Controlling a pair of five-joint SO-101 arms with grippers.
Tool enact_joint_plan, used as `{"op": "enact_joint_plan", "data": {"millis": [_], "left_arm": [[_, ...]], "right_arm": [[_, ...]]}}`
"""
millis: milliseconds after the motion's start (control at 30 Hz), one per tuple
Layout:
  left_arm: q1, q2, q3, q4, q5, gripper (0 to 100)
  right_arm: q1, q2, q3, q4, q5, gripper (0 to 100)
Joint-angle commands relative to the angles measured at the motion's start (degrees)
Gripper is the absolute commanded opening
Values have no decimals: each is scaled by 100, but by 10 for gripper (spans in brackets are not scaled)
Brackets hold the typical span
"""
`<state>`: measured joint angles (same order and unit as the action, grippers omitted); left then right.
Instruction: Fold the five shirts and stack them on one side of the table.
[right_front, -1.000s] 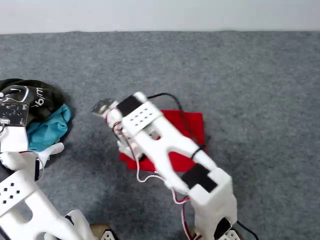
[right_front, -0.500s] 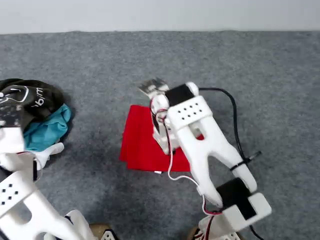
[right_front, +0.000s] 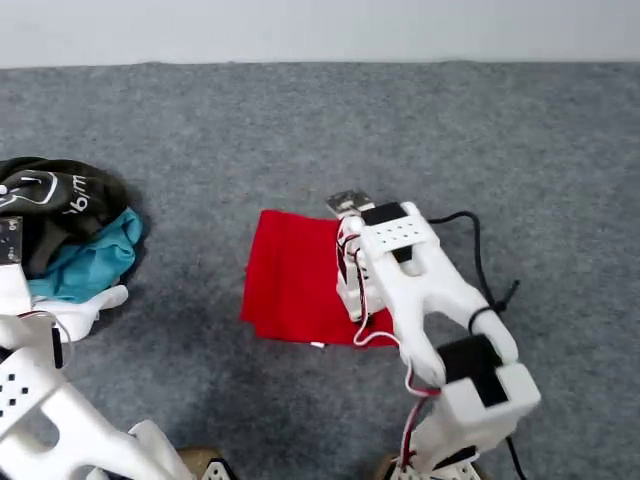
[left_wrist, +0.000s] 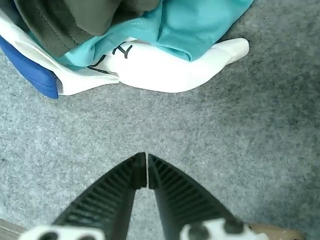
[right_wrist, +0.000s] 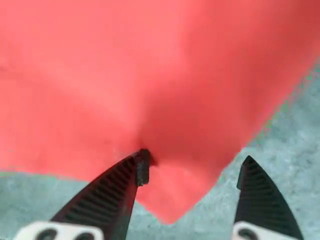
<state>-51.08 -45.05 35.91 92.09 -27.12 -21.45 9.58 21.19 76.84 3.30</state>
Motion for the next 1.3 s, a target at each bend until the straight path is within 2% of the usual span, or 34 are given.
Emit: {"op": "enact_joint_plan", "data": {"millis": [0,133,300,533,700,867,1000,1067,1267], "left_arm": [[0,-132,-66,-149,35,16],[0,-132,-40,-229,35,16],[0,-132,-40,-229,35,16],[0,-132,-40,-193,35,16],[0,-132,-48,-220,35,16],[0,-132,-48,-220,35,16],[0,-132,-48,-220,35,16],[0,-132,-40,-220,35,16],[0,-123,-31,-211,35,16]], "right_arm": [[-4,277,-18,-198,-53,288],[-127,620,-18,-224,-9,258],[-127,681,-141,-119,510,14],[435,488,-466,488,844,11],[1147,-251,-782,1209,2198,10],[2123,-541,-1204,1393,4290,10],[2501,-470,-1776,1112,6066,10],[2519,-268,-2084,760,6365,10],[2325,585,-2796,-479,6567,10]]}}
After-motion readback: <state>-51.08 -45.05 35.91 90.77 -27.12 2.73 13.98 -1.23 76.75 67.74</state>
